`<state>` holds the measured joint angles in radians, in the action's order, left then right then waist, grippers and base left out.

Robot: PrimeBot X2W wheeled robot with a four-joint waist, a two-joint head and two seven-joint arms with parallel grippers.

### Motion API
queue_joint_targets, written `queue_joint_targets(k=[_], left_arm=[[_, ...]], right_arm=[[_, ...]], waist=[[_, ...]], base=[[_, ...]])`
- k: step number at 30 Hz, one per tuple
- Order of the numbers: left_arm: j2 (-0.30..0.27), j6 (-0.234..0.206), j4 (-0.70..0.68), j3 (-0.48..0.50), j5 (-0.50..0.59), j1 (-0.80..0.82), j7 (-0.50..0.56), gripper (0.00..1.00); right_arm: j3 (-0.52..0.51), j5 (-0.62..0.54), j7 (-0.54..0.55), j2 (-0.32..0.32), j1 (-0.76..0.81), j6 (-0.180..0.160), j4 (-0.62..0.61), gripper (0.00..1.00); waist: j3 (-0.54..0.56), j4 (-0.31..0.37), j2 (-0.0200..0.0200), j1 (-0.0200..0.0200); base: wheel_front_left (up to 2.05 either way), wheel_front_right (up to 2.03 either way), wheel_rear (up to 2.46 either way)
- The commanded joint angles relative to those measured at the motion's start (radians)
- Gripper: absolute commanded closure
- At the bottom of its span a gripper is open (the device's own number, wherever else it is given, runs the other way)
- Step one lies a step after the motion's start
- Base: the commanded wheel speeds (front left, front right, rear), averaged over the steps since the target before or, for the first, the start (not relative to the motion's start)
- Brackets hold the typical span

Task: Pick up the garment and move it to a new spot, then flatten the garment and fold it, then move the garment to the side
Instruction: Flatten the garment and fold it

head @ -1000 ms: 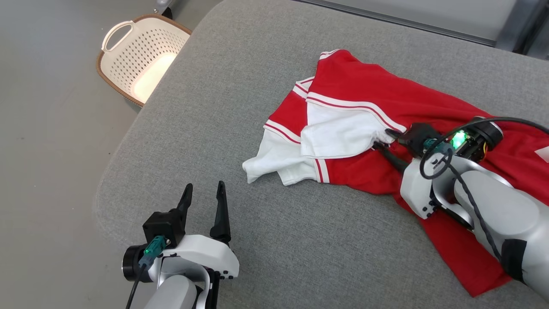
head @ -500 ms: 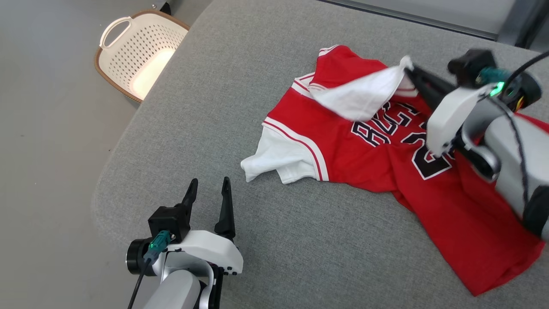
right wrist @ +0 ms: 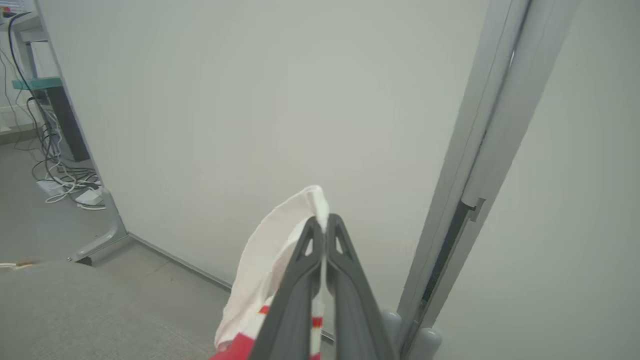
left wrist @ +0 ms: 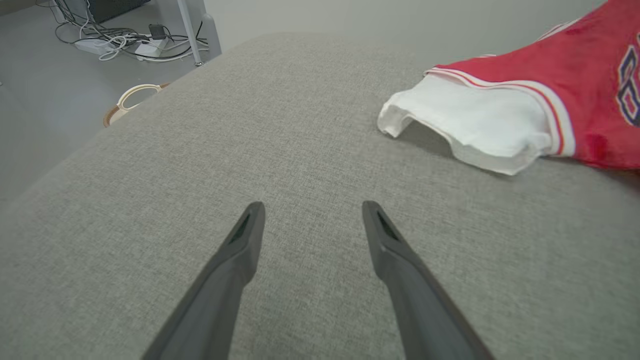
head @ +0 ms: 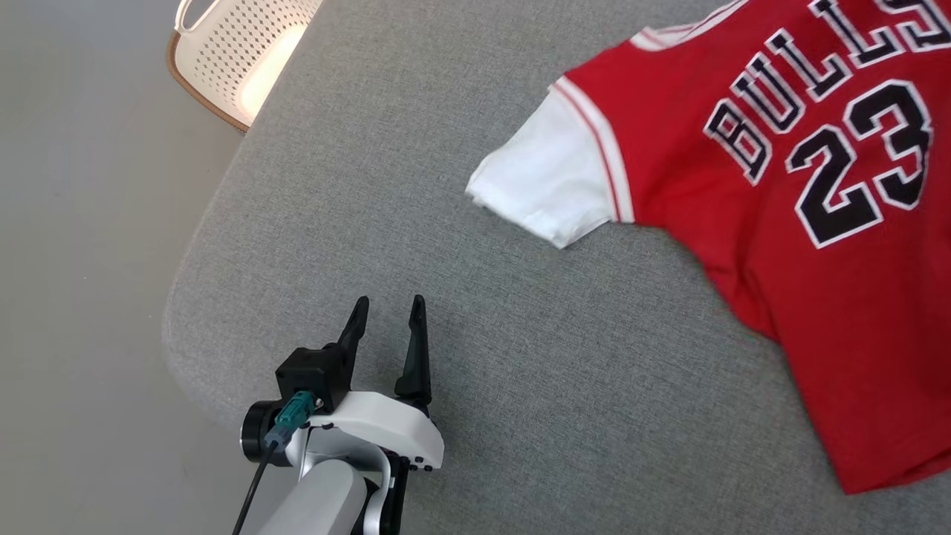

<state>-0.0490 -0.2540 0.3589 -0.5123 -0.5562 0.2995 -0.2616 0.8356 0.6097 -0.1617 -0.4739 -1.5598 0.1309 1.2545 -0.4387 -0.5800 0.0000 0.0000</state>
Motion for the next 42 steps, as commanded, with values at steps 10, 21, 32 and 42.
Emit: queue_joint_targets(k=[10,21,32,42], left_arm=[[-0.004,0.003,0.015,-0.016,0.000,0.047,-0.005,0.00],[-0.004,0.033,0.084,0.054,0.077,0.060,-0.005,0.00],[-0.004,0.066,0.108,0.177,0.172,0.002,-0.005,0.00],[-0.004,0.094,0.112,0.240,0.216,-0.051,-0.004,0.00]], right_arm=[[-0.025,-0.065,0.068,0.018,0.116,-0.001,0.034,0.00],[-0.058,0.016,-0.048,0.062,0.328,-0.001,-0.020,0.00],[-0.134,0.123,-0.104,0.057,0.665,0.000,-0.292,0.00],[-0.425,-0.008,-0.105,0.122,1.146,0.000,-0.645,0.00]], waist=[[0.015,0.002,0.0000,0.0000],[0.162,0.150,0.0000,0.0000],[0.284,0.334,0.0000,0.0000],[0.326,0.447,0.0000,0.0000]], base=[[0.00,0.00,0.00],[0.00,0.00,0.00],[0.00,0.00,0.00],[0.00,0.00,0.00]])
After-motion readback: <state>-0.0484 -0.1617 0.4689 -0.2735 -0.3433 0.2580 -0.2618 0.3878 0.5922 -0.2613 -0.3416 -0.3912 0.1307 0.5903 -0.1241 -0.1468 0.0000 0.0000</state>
